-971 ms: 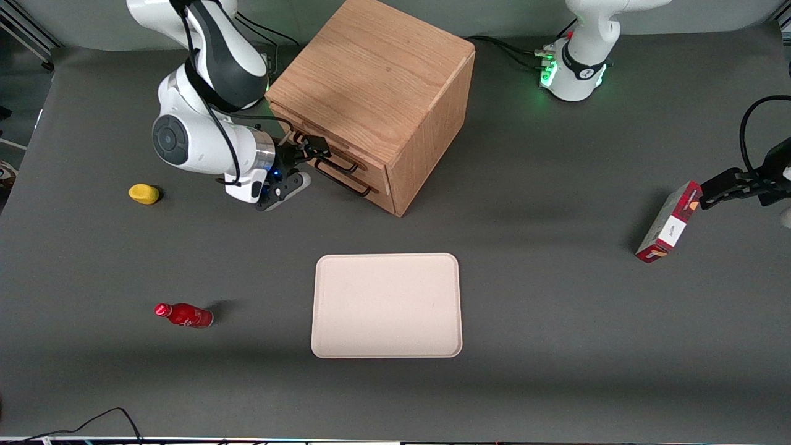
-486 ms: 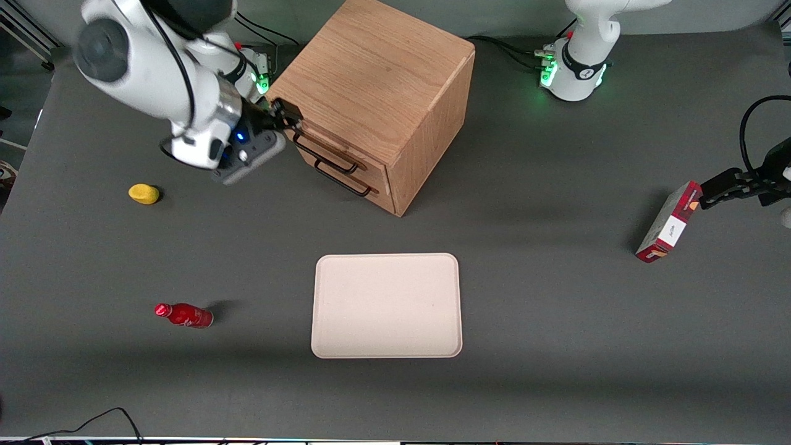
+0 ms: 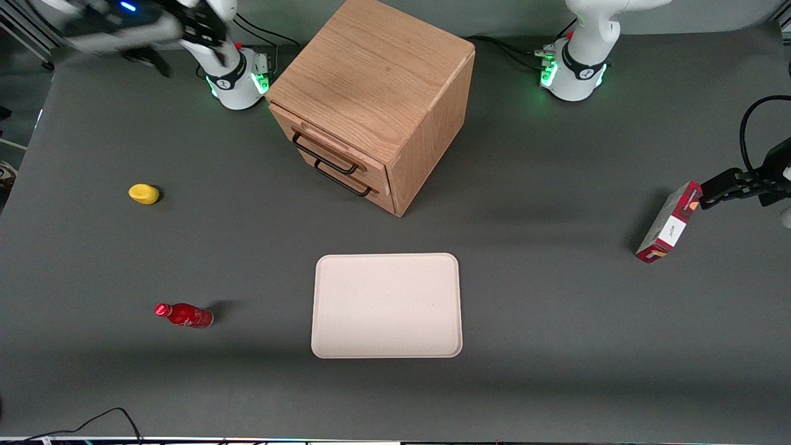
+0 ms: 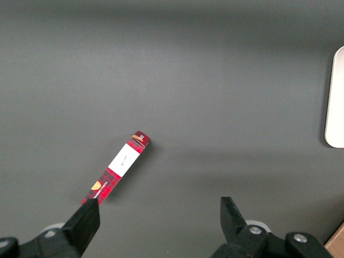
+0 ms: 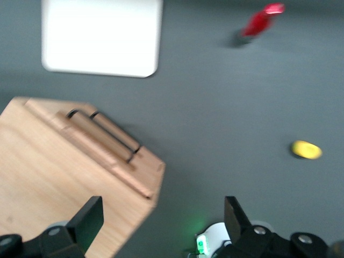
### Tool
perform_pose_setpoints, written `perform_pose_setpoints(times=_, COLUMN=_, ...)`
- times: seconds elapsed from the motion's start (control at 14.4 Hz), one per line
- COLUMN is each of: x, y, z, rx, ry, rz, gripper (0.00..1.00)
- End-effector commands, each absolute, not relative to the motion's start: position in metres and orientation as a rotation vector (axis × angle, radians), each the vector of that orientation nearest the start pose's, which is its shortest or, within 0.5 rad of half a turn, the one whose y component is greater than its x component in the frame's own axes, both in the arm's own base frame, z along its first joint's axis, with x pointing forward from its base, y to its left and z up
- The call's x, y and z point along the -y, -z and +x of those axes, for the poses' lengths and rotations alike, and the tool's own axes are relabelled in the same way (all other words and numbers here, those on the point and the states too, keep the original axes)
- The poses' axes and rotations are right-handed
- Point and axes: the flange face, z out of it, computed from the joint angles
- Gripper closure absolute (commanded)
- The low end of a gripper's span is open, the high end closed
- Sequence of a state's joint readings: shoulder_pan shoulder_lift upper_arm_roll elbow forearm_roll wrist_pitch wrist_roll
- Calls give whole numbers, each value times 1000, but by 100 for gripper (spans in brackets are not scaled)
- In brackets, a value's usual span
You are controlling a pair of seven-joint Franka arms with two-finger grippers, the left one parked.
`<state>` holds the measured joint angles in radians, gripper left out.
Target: Close top drawer
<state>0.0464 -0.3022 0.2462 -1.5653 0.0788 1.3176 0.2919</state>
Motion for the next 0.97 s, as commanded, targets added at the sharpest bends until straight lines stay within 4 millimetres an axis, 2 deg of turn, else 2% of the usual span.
perform_pose_setpoints(times=0.0, x=-80, y=-768, z=392, rx=-236, ry=58, rz=-3104, gripper=0)
perform_pose_setpoints(times=0.14, x=-44, y=-741, z=395, rx=-323, ry=-28, rz=-3089, gripper=0)
perform_pose_setpoints(times=0.21, x=-35, y=-724, z=402, rx=-353, ry=-39, rz=-3079, gripper=0)
perform_pose_setpoints(times=0.35, x=-30, y=-684, z=415, rx=-374, ry=-29, rz=-3075, gripper=0)
perform_pose_setpoints(times=0.49, x=-28, y=-660, z=425, rx=-386, ry=-15, rz=-3091, gripper=0)
perform_pose_setpoints(times=0.62, x=-27, y=-652, z=430, rx=-391, ry=-18, rz=-3098, gripper=0)
perform_pose_setpoints(times=0.9, x=-23, y=-662, z=438, rx=-347, ry=18, rz=-3144, gripper=0)
